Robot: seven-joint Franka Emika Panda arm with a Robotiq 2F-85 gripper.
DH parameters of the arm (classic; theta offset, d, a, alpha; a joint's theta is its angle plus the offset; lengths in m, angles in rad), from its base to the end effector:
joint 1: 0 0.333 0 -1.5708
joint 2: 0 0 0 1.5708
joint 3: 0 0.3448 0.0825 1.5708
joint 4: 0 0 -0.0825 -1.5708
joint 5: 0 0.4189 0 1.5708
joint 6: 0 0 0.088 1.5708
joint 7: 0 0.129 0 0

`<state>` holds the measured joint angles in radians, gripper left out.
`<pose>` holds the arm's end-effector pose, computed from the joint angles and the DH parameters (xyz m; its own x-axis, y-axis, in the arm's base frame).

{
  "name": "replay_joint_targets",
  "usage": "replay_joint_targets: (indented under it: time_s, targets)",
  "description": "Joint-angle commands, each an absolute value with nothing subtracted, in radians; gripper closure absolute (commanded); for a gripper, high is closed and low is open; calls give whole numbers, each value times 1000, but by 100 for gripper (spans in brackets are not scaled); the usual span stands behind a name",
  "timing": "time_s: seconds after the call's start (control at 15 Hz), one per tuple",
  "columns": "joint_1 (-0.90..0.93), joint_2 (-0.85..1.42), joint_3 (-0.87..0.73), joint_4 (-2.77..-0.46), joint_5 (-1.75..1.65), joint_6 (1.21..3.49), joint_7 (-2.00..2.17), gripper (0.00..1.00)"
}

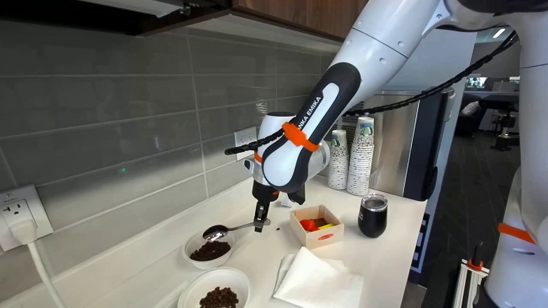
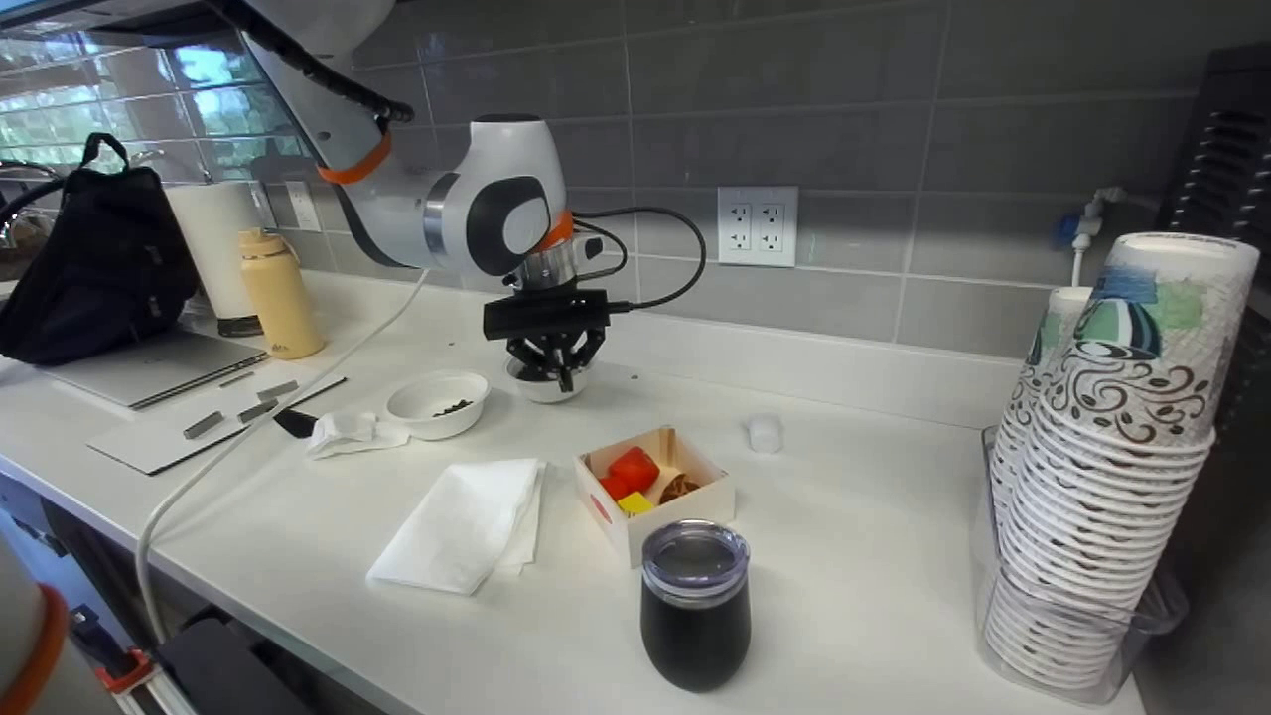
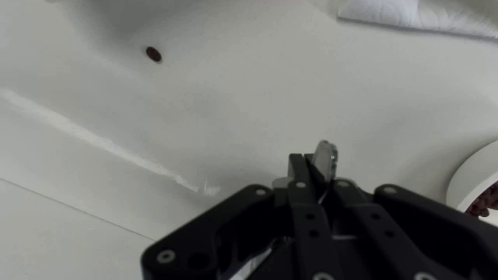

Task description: Move the contents of one bowl to the next bowl

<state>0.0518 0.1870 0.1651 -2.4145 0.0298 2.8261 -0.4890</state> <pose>0.5332 0.1177 0.2348 0.7588 0.6132 0.2193 0.6159 -0.7852 0.0647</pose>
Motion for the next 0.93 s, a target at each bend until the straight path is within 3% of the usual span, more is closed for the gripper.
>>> replay_joint_targets:
  time_s: [0.0, 0.87]
  targets:
    - [80, 152, 128, -2432, -95, 2832, -373, 99]
    - [148, 181, 84, -2380, -341, 2752, -195, 99]
